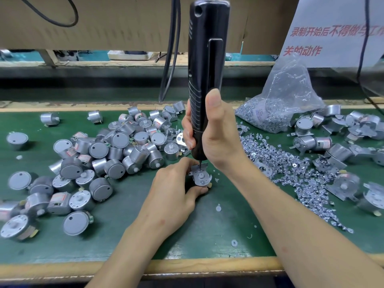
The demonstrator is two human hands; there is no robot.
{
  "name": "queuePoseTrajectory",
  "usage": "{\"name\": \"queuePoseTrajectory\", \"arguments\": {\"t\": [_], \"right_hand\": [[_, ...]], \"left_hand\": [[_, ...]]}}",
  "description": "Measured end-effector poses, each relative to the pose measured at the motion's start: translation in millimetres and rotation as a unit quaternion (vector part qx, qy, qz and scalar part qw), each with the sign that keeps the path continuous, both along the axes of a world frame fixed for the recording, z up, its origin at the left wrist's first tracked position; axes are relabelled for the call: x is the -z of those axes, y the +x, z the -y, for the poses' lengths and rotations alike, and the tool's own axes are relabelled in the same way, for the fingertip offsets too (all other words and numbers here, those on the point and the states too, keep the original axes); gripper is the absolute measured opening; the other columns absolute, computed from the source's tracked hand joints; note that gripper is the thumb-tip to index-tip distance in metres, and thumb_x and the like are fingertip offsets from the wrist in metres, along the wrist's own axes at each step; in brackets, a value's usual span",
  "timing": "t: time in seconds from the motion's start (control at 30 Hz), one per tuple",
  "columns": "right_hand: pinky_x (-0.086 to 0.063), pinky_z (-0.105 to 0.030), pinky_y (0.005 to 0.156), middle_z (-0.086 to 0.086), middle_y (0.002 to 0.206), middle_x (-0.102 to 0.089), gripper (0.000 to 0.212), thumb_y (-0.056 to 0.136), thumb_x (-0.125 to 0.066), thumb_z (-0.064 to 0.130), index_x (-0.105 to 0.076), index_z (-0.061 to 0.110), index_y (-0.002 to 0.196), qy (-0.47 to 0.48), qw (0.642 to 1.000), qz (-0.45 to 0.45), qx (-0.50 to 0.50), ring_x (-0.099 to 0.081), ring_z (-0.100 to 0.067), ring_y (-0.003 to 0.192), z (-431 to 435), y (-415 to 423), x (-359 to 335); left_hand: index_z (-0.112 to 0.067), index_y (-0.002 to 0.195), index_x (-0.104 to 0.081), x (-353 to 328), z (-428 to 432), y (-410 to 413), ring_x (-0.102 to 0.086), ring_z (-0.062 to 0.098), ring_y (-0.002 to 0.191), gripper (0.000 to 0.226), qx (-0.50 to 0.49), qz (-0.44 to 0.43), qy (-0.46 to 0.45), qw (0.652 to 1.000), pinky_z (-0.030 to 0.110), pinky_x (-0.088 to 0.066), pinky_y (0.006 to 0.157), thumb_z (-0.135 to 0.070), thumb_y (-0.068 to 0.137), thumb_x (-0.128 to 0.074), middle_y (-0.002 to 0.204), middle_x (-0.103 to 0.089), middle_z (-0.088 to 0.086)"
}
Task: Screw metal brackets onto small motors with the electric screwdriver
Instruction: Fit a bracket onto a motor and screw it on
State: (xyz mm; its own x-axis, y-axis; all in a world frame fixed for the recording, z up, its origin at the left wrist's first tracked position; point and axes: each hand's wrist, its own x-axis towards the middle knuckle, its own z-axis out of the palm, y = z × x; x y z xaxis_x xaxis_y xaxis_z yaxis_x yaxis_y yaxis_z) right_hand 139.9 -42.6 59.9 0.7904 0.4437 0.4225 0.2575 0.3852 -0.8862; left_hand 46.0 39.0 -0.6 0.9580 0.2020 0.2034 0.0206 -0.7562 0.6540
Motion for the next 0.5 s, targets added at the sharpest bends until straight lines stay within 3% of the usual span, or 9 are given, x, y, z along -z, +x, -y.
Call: {"name": "queuePoseTrajectory", "arguments": {"t": [0.13, 0.3, 0.4, 0.5], "right_hand": [[-0.036, -0.023, 0.043, 0.0, 0.05, -0.048, 0.083, 0.065, -0.053, 0.092, -0.048, 0.01, 0.074, 0.001, 1.0, -0.01, 0.01, -0.04, -0.019, 0.038, -0.2, -1.3, 0.6], [-0.034, -0.024, 0.042, -0.002, 0.049, -0.047, 0.072, 0.077, -0.058, 0.081, -0.046, 0.01, 0.072, -0.004, 1.0, -0.008, 0.029, -0.038, -0.019, 0.038, -0.8, -2.7, 1.6], [-0.034, -0.024, 0.042, -0.007, 0.05, -0.045, 0.057, 0.083, -0.045, 0.065, -0.045, 0.009, 0.071, -0.003, 0.999, -0.005, 0.043, -0.038, -0.02, 0.038, -1.4, -2.9, 1.6], [-0.035, -0.025, 0.043, -0.011, 0.051, -0.044, 0.061, 0.085, -0.044, 0.062, -0.042, 0.004, 0.068, 0.007, 0.998, 0.004, 0.069, -0.039, -0.022, 0.039, -1.4, -5.4, 2.3]], "left_hand": [[-0.031, 0.115, -0.058, 0.9, 1.1, -0.4, -0.061, 0.012, 0.097, 0.041, -0.004, 0.001, -0.002, 1.0, 0.028, -0.046, 0.08, -0.035, 0.08, -0.079, 0.107, -0.068, -0.013], [-0.03, 0.117, -0.057, 2.9, 1.8, 0.4, -0.062, 0.016, 0.099, 0.043, -0.006, 0.003, -0.004, 1.0, 0.035, -0.049, 0.085, -0.036, 0.08, -0.078, 0.108, -0.068, -0.01], [-0.031, 0.117, -0.057, 4.2, 1.7, 0.5, -0.06, 0.017, 0.097, 0.043, -0.007, 0.001, -0.003, 1.0, 0.036, -0.049, 0.084, -0.037, 0.081, -0.078, 0.105, -0.068, -0.009], [-0.031, 0.117, -0.056, 4.1, 1.5, 0.5, -0.061, 0.019, 0.097, 0.043, -0.008, 0.001, 0.005, 1.0, 0.037, -0.049, 0.082, -0.039, 0.08, -0.077, 0.103, -0.068, -0.007]]}}
